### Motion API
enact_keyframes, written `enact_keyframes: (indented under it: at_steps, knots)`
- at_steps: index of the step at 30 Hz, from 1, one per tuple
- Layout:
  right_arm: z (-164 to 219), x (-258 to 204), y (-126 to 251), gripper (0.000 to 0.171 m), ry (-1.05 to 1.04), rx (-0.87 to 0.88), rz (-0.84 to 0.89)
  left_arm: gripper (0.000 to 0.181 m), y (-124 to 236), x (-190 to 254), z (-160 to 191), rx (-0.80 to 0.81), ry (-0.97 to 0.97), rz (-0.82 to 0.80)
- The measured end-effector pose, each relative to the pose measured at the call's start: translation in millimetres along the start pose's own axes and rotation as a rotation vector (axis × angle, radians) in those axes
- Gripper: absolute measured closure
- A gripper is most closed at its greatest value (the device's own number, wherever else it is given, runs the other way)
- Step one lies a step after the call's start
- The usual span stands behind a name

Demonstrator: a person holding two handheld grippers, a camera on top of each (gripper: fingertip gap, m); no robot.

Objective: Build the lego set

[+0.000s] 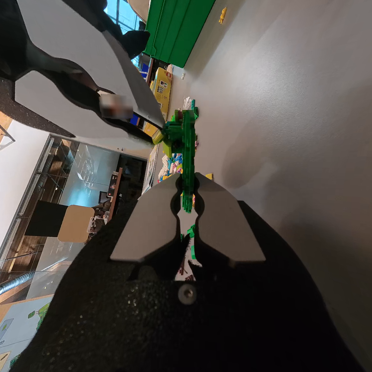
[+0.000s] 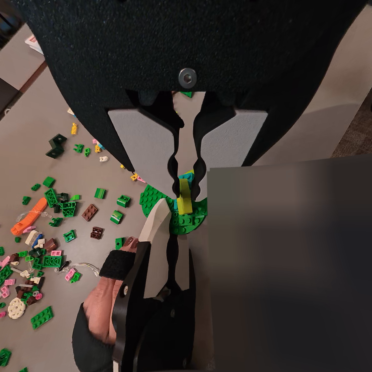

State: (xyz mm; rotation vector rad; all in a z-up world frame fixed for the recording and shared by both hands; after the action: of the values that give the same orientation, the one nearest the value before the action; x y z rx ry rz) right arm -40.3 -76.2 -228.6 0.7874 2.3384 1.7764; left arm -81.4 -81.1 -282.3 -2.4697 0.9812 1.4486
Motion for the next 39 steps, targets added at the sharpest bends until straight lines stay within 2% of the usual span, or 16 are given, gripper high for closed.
enact_keyframes:
  at_steps: [7,12,26,39]
  knots:
    - [-0.4,-5.3,-0.6,0.164,-0.019,0.018,-0.073,0.173,0.3,1.1,-2.2,0.002,-0.034,-0.010]
    - [0.3,-8.5,-3.3,0.164,-0.021,-0.048,-0.130,0.173,0.0,2.5,-0.9,-0.012,-0.057,-0.009]
    - [1.7,-3.4,-4.3,0.158,0.002,-0.142,-0.070,0.173,0.4,1.5,0.0,-0.013,-0.038,-0.004]
    - [4.3,-4.4,-0.1,0.156,-0.034,-0.116,-0.054,0.173,-0.2,1.5,1.9,-0.020,-0.017,0.009]
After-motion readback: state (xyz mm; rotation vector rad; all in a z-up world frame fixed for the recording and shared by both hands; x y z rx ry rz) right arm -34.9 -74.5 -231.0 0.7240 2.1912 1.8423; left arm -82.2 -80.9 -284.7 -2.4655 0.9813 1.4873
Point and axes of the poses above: each gripper's, where its closed fingertips meet, y back along the fingers, z out of its underside, x = y × z across the jaws, the point moved 3 cm from there along y, back along the fingers, and after that the axes turned 10 degrees about y, right-handed, at the moved point
